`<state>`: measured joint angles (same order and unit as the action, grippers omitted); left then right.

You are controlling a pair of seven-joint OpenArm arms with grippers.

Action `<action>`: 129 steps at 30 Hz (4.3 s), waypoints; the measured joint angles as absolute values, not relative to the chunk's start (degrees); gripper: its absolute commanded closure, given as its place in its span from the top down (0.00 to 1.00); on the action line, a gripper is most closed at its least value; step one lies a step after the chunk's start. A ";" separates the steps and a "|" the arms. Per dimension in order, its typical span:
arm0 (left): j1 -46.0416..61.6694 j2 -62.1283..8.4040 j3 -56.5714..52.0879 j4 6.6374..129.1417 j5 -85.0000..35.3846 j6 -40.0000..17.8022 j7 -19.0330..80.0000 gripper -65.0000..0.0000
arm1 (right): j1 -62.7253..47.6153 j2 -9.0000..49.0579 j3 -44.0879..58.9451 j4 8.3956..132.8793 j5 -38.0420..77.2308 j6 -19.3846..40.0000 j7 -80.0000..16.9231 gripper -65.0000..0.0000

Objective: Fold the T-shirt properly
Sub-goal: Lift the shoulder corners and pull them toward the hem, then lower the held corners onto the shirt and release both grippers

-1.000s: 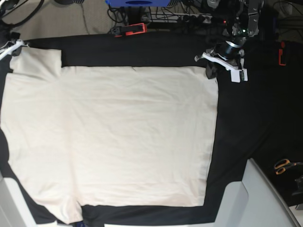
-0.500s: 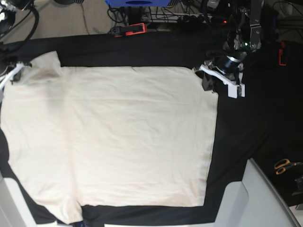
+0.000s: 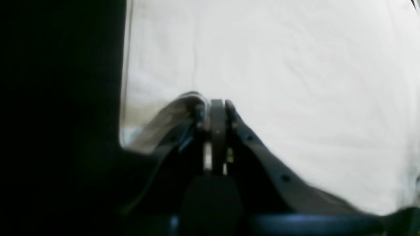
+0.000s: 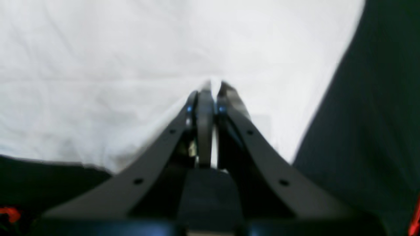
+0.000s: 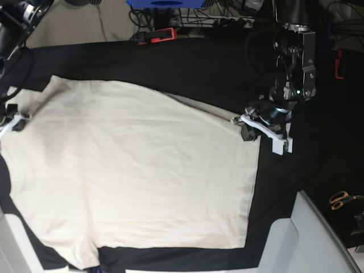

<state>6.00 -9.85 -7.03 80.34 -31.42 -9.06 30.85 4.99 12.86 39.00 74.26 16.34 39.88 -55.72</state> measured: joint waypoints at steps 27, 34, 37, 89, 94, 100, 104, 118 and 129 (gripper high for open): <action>-11.05 -6.07 -7.14 60.99 -15.44 -9.06 30.70 0.00 | 21.91 19.55 28.38 43.22 15.90 39.51 -33.47 0.01; -14.26 -6.57 -7.07 58.33 -15.40 -9.23 30.70 0.00 | 24.29 21.15 26.17 40.47 16.27 39.51 -28.21 0.01; -15.09 -6.52 -7.07 57.60 -15.40 -9.26 30.68 0.00 | 24.97 21.21 24.25 40.40 16.12 39.66 -26.68 0.01; -21.19 -7.64 -7.07 45.45 -15.40 -9.23 16.05 0.00 | 28.05 21.08 24.43 33.82 16.12 39.53 -12.32 0.03; -22.55 -7.60 -7.09 45.87 -15.46 -9.26 15.92 0.23 | 28.53 21.10 24.56 33.74 16.32 39.53 -8.29 0.33; -22.44 -7.77 -7.33 53.04 -15.40 -9.08 16.49 0.76 | 28.34 20.75 29.74 34.72 19.40 39.59 -9.28 0.49; -17.39 -7.62 -7.42 63.70 -16.05 -9.32 15.57 0.83 | 24.75 20.88 40.88 42.46 22.79 39.62 -19.94 0.39; 4.84 -9.30 -7.07 72.51 -15.16 -9.10 16.71 0.35 | 12.71 13.76 70.28 50.74 26.63 39.57 -43.64 0.35; 7.14 -9.87 -7.40 72.58 -15.86 -9.45 16.23 0.07 | 15.90 18.52 70.35 28.91 26.72 39.16 -31.94 0.42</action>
